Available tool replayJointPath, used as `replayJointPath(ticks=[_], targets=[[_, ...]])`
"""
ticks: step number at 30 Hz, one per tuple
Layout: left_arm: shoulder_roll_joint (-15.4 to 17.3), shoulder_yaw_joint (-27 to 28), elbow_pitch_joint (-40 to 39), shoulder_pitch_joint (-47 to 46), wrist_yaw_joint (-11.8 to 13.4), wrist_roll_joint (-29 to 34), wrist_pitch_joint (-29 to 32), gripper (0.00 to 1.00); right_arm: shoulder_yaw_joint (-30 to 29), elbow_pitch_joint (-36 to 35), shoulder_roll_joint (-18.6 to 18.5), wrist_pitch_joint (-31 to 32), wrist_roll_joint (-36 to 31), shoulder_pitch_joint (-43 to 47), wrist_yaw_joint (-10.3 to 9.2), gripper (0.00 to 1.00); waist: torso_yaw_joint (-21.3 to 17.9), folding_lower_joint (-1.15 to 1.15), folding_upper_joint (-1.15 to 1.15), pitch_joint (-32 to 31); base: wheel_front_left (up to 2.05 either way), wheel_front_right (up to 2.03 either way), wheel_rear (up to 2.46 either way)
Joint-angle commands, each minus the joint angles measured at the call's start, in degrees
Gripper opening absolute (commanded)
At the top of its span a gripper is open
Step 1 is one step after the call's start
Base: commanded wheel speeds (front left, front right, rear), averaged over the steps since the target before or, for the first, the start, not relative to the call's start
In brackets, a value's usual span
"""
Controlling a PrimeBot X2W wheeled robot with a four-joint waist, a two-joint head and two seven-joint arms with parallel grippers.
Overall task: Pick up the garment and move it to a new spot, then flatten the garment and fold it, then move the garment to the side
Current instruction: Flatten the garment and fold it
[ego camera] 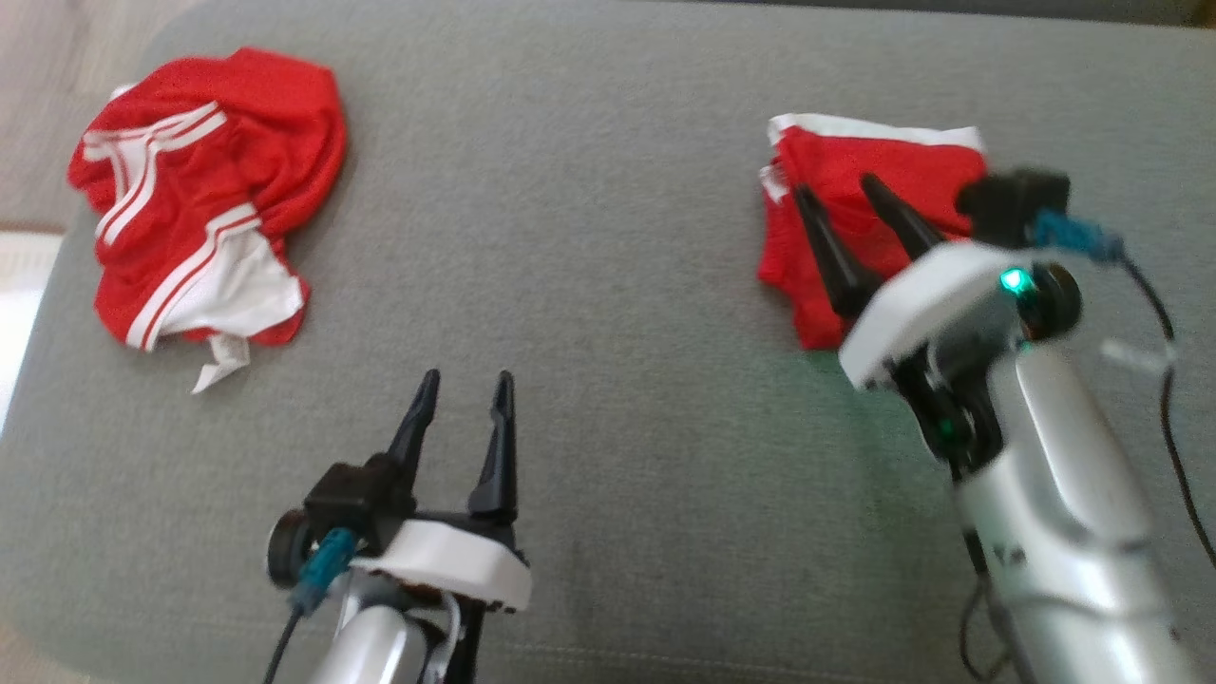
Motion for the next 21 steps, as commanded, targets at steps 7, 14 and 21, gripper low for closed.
replayJointPath(ticks=[7, 14, 21], targets=[[0.03, 5.70, -2.12, 2.83, -0.92, 1.74, -0.34, 1.00, -4.86, -8.08, -3.08, -8.27, -8.78, 8.92, -0.04, 1.00, -4.35, 0.00, 0.00, -3.09, 0.00, 0.00, 0.00], [0.03, 6.51, -2.71, 3.86, -1.45, 2.21, -0.34, 1.00, -8.94, -9.26, -4.96, -10.11, -11.98, 11.65, -0.04, 0.84, -4.98, 0.00, 0.00, -3.11, 0.00, 0.00, 0.00], [0.03, 6.39, -3.33, 2.99, -1.62, 2.60, -0.34, 1.00, -11.78, -7.46, -5.54, -9.56, -11.79, 9.56, -0.04, 0.00, -3.29, 0.00, 0.00, -1.32, 0.00, 0.00, 0.00]])
